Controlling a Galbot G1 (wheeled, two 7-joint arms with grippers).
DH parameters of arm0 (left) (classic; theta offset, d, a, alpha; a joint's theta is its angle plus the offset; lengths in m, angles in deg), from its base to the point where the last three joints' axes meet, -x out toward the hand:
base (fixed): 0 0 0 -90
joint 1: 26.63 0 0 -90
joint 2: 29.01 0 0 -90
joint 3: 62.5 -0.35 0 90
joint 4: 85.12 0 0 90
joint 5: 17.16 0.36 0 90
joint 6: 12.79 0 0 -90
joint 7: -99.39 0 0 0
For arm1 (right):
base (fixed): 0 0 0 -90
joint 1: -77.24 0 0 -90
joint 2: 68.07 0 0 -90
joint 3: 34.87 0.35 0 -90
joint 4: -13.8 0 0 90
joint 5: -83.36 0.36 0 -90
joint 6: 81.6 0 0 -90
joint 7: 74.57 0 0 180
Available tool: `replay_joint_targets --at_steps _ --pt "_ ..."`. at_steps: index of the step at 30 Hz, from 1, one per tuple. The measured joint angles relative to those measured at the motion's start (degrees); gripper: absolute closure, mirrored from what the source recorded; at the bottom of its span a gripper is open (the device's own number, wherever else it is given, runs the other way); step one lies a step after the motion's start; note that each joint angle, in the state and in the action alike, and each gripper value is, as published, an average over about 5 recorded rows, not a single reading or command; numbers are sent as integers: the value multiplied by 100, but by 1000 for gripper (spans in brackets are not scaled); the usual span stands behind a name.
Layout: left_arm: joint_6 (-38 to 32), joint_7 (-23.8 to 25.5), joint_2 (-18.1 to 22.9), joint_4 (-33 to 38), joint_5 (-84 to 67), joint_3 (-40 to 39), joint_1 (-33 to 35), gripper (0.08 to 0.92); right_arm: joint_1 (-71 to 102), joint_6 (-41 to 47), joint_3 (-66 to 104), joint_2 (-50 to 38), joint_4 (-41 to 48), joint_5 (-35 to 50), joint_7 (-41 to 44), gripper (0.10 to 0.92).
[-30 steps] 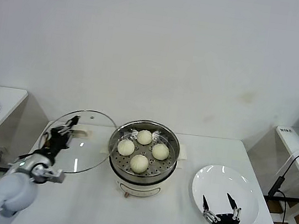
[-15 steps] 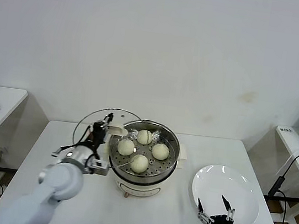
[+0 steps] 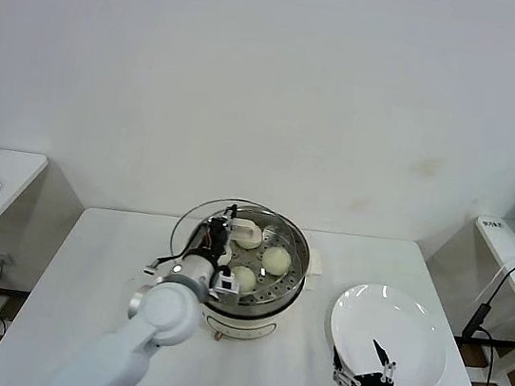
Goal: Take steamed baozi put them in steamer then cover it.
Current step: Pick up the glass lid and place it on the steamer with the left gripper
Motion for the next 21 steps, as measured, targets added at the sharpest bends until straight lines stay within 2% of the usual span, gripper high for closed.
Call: replay_joint_targets --at_steps 11,21 --pt "-2 -66 521 -226 262 -102 18 844 -11 0 -51 8 28 -16 4 203" --pt "-129 -212 686 -429 428 -38 113 844 22 -23 -24 -37 32 -4 3 202"
